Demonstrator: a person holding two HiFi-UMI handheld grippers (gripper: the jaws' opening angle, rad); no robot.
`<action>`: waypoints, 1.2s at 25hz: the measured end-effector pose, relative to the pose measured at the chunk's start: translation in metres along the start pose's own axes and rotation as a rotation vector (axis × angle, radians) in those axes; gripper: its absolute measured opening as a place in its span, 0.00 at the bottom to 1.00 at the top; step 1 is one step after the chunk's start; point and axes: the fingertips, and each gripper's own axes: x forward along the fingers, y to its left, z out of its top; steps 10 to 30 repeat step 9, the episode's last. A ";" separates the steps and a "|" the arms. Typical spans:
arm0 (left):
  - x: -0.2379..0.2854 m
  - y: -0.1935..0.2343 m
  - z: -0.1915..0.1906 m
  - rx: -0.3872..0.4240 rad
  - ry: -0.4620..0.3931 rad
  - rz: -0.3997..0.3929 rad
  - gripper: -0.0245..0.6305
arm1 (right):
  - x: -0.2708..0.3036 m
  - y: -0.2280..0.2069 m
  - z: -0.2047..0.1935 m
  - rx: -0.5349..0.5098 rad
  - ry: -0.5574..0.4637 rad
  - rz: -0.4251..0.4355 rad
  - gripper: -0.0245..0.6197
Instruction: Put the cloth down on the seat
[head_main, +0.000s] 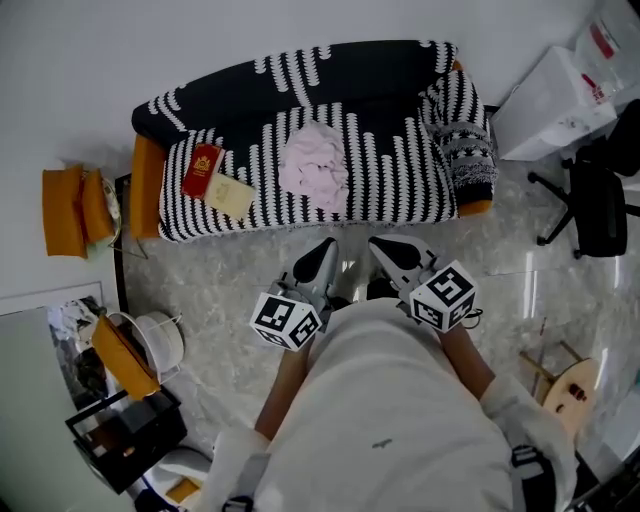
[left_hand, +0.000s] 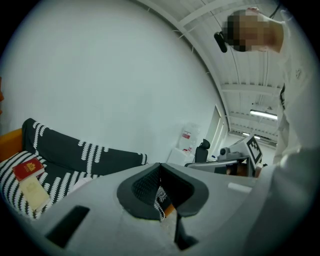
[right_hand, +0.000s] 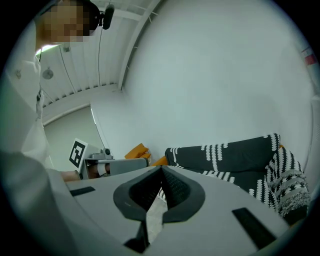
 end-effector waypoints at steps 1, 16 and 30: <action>-0.001 0.001 0.000 0.002 0.000 0.000 0.06 | 0.001 0.001 0.001 -0.007 0.000 0.001 0.05; -0.002 0.004 -0.002 -0.004 0.012 0.001 0.06 | 0.001 -0.002 0.004 -0.021 0.003 -0.016 0.05; -0.002 0.004 -0.002 -0.004 0.012 0.001 0.06 | 0.001 -0.002 0.004 -0.021 0.003 -0.016 0.05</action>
